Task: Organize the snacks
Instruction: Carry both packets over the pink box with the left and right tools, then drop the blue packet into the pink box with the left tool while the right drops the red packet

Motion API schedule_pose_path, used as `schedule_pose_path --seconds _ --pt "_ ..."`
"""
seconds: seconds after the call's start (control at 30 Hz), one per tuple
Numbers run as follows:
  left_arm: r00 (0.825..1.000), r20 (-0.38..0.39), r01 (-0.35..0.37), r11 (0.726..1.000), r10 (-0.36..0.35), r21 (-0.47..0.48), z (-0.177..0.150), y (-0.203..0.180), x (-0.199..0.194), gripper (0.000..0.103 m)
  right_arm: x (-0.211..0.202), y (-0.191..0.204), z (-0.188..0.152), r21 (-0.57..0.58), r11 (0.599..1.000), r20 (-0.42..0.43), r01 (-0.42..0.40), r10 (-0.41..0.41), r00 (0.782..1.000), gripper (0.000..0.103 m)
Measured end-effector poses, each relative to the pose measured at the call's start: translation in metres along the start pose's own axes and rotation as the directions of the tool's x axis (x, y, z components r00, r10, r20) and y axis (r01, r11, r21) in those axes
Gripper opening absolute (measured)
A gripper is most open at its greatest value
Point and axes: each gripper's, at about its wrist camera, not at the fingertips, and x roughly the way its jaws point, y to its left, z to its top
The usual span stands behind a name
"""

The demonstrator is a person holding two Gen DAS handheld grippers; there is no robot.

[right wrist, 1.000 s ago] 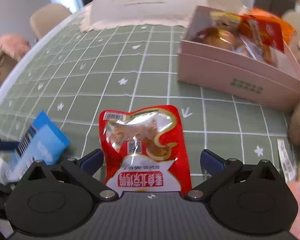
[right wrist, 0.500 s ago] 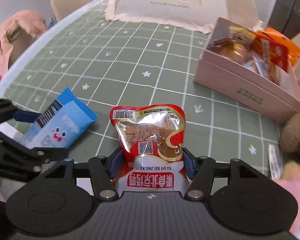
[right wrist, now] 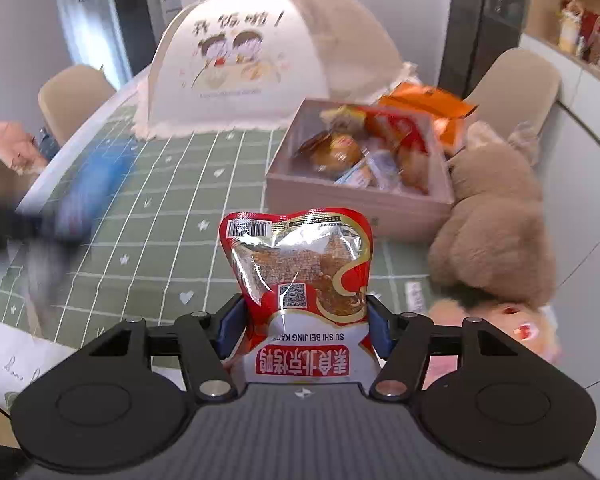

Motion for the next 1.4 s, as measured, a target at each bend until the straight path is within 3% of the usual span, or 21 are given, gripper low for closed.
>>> schedule_pose_path --seconds 0.1,0.17,0.27,0.37,0.4,0.47,0.53,0.6,0.67,0.73,0.8,0.87,0.97,1.1,1.2,1.33,1.4 --pt "0.994 0.100 0.029 0.997 -0.036 0.070 0.074 -0.022 0.009 0.090 -0.009 -0.005 0.004 0.006 1.000 0.039 0.014 -0.014 0.999 0.064" --pt "0.989 0.120 0.078 0.995 -0.086 0.069 0.117 -0.033 0.034 0.090 -0.014 -0.008 0.006 0.017 1.000 0.058 0.024 -0.024 0.998 0.064" --pt "0.989 0.106 0.103 0.994 -0.105 0.030 0.146 -0.040 0.096 0.090 -0.018 -0.013 0.007 0.035 0.999 0.081 0.037 -0.040 0.996 0.065" --pt "0.993 -0.063 0.103 0.995 -0.102 0.011 0.133 -0.037 0.186 0.089 -0.013 -0.021 0.005 0.068 0.996 0.061 0.050 -0.054 0.997 0.066" --pt "0.991 -0.081 0.104 0.995 -0.103 0.000 0.127 -0.034 0.200 0.089 -0.011 -0.024 0.004 0.074 0.995 0.050 0.060 -0.064 0.997 0.066" --pt "0.987 -0.050 0.148 0.986 -0.151 -0.074 0.115 -0.023 0.208 0.089 -0.013 -0.030 0.000 0.080 0.994 0.042 0.069 -0.073 0.996 0.066" --pt "0.976 -0.017 0.208 0.961 -0.215 -0.182 0.110 -0.006 0.206 0.089 -0.010 -0.038 -0.002 0.086 0.994 0.028 0.066 -0.069 0.997 0.067" --pt "0.974 0.003 0.222 0.950 -0.227 -0.220 0.111 0.004 0.206 0.089 -0.003 -0.046 0.004 0.078 0.994 0.010 0.073 -0.074 0.997 0.067" --pt "0.978 -0.029 0.199 0.965 -0.207 -0.171 0.118 0.000 0.212 0.089 0.003 -0.050 0.015 0.072 0.994 0.005 0.082 -0.082 0.997 0.067" --pt "0.968 0.005 0.247 0.956 -0.250 -0.159 0.121 -0.005 0.216 0.089 0.006 -0.052 0.028 0.072 0.995 0.022 0.074 -0.076 0.997 0.067" --pt "0.972 -0.013 0.230 0.961 -0.235 -0.151 0.118 -0.013 0.234 0.090 0.010 -0.052 0.040 0.063 0.996 0.045 0.064 -0.067 0.997 0.067" --pt "0.979 -0.127 0.157 0.987 -0.159 -0.025 0.106 -0.031 0.264 0.089 0.010 -0.057 0.052 0.069 0.995 0.062 0.071 -0.075 0.995 0.067" --pt "0.989 -0.114 0.117 0.979 -0.099 0.167 0.080 -0.048 0.284 0.089 0.003 -0.077 0.070 0.085 0.993 0.097 0.081 -0.089 0.991 0.067" --pt "0.993 -0.011 0.116 0.990 -0.116 0.085 0.077 -0.040 0.278 0.089 -0.005 -0.109 0.101 0.121 0.990 0.133 0.076 -0.092 0.987 0.067" --pt "0.995 0.049 0.078 0.988 -0.085 0.135 0.085 -0.041 0.264 0.086 -0.001 -0.125 0.130 0.163 0.987 0.152 0.010 -0.035 0.988 0.067" --pt "0.997 0.014 0.073 0.980 -0.077 0.185 0.091 -0.043 0.264 0.086 0.035 -0.128 0.180 0.218 0.970 0.109 -0.111 0.089 0.990 0.070" --pt "0.998 0.009 0.060 0.982 -0.063 0.179 0.088 -0.040 0.264 0.086 0.064 -0.130 0.198 0.264 0.957 0.091 -0.118 0.097 0.991 0.084"
